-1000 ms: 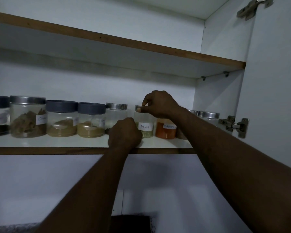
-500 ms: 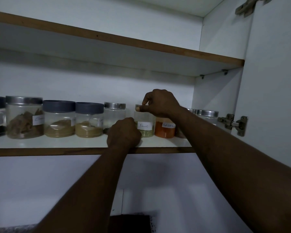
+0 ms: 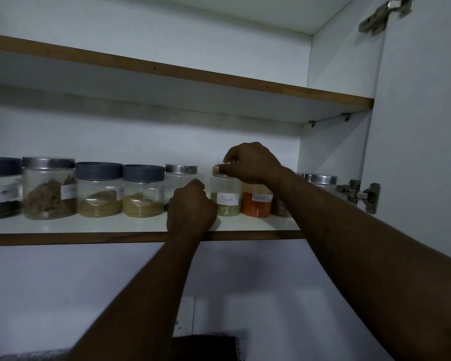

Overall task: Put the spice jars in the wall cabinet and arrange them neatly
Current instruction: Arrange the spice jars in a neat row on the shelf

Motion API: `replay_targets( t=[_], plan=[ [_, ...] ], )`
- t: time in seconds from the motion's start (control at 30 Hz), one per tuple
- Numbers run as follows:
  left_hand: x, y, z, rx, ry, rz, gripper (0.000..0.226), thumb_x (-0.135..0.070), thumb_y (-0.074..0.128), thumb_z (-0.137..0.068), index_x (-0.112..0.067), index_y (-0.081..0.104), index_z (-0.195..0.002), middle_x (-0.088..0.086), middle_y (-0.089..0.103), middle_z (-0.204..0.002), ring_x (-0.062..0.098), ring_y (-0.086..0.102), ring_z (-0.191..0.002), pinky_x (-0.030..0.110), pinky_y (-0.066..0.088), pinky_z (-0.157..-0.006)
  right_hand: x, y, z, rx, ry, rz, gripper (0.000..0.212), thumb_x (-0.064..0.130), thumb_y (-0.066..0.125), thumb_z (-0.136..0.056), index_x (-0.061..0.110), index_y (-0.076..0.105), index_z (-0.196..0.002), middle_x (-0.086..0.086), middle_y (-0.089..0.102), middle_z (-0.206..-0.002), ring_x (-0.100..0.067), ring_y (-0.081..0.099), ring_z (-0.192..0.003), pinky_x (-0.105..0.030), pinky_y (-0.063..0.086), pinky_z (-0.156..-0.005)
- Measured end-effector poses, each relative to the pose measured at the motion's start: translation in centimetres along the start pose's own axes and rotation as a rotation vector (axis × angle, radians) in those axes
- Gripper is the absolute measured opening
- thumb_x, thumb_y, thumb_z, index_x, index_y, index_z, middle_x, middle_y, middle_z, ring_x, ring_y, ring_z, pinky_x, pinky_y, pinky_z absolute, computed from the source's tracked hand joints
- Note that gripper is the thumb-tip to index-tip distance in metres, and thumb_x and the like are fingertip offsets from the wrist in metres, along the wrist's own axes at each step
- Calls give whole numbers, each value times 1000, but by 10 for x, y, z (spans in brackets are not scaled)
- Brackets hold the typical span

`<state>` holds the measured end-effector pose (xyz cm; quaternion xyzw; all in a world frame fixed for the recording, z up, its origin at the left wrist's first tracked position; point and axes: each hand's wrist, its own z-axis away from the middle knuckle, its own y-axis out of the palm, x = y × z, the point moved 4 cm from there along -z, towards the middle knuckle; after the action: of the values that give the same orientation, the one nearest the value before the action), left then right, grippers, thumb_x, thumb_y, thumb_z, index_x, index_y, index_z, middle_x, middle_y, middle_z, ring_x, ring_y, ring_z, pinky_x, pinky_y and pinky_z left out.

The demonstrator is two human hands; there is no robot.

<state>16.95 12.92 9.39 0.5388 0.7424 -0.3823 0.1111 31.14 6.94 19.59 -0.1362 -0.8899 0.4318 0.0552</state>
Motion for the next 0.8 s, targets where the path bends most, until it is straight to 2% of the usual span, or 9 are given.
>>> replay_targets(
  t=[0.1, 0.17, 0.23, 0.37, 0.43, 0.5, 0.57, 0.67, 0.8],
  plan=[
    [5, -24, 11, -217, -65, 112, 26, -6, 68, -84, -10, 68, -110, 8, 73, -97, 23, 68, -88, 26, 44, -69, 12, -10, 0, -56, -18, 17, 61, 69, 61, -88, 20, 70, -122, 0, 72, -116, -19, 64, -107, -41, 54, -93],
    [20, -38, 10, -217, -118, 93, 27, -8, 72, -82, -12, 69, -108, 7, 72, -97, 24, 67, -89, 26, 42, -69, 30, -11, -3, -56, -56, -37, 57, 62, 63, -91, 19, 67, -128, 0, 71, -122, -19, 64, -111, -41, 53, -95],
    [38, -50, 4, -177, -153, 68, 24, -10, 72, -84, -11, 72, -108, 8, 73, -96, 23, 68, -88, 27, 47, -73, 51, -8, -8, -19, -105, -118, 53, 49, 67, -93, 19, 61, -136, -1, 68, -131, -20, 63, -117, -41, 52, -99],
    [59, -66, -4, -126, -114, 23, 14, -5, 65, -88, -8, 76, -97, 8, 73, -80, 22, 70, -73, 35, 59, -79, 88, 13, -19, 88, -181, -112, 61, 32, 67, -93, 23, 48, -150, -2, 51, -153, -23, 50, -137, -39, 41, -113],
    [58, -67, -4, -123, -71, -10, 16, -5, 65, -89, -7, 76, -99, 10, 75, -84, 23, 70, -77, 32, 57, -80, 96, 28, -24, 172, -192, -62, 62, 29, 64, -94, 23, 44, -153, -4, 46, -157, -24, 44, -142, -36, 36, -115],
    [56, -66, -2, -120, -17, -82, 19, -10, 67, -88, -9, 76, -105, 10, 75, -95, 23, 69, -88, 24, 46, -79, 101, 41, -26, 228, -197, -25, 63, 25, 62, -95, 21, 42, -154, -5, 46, -157, -25, 44, -141, -34, 35, -112],
    [54, -63, -2, -77, 29, -143, 25, -17, 68, -88, -12, 74, -112, 8, 74, -106, 23, 67, -98, 25, 43, -82, 102, 46, -28, 221, -194, 3, 63, 22, 61, -95, 22, 42, -154, -5, 48, -156, -26, 46, -139, -36, 38, -112],
    [56, -54, -4, 40, 34, -201, 36, -26, 68, -87, -16, 67, -121, 7, 71, -116, 24, 65, -106, 34, 50, -87, 99, 43, -31, 162, -176, 48, 58, 37, 66, -93, 28, 50, -148, -3, 57, -146, -25, 53, -132, -41, 44, -108],
    [57, -40, -10, 198, 17, -263, 59, -39, 67, -86, -20, 48, -139, 8, 67, -122, 28, 63, -110, 41, 53, -92, 90, 35, -32, 29, -137, 87, 61, 69, 72, -78, 29, 64, -123, 2, 70, -118, -22, 60, -113, -45, 51, -96]
  ],
)
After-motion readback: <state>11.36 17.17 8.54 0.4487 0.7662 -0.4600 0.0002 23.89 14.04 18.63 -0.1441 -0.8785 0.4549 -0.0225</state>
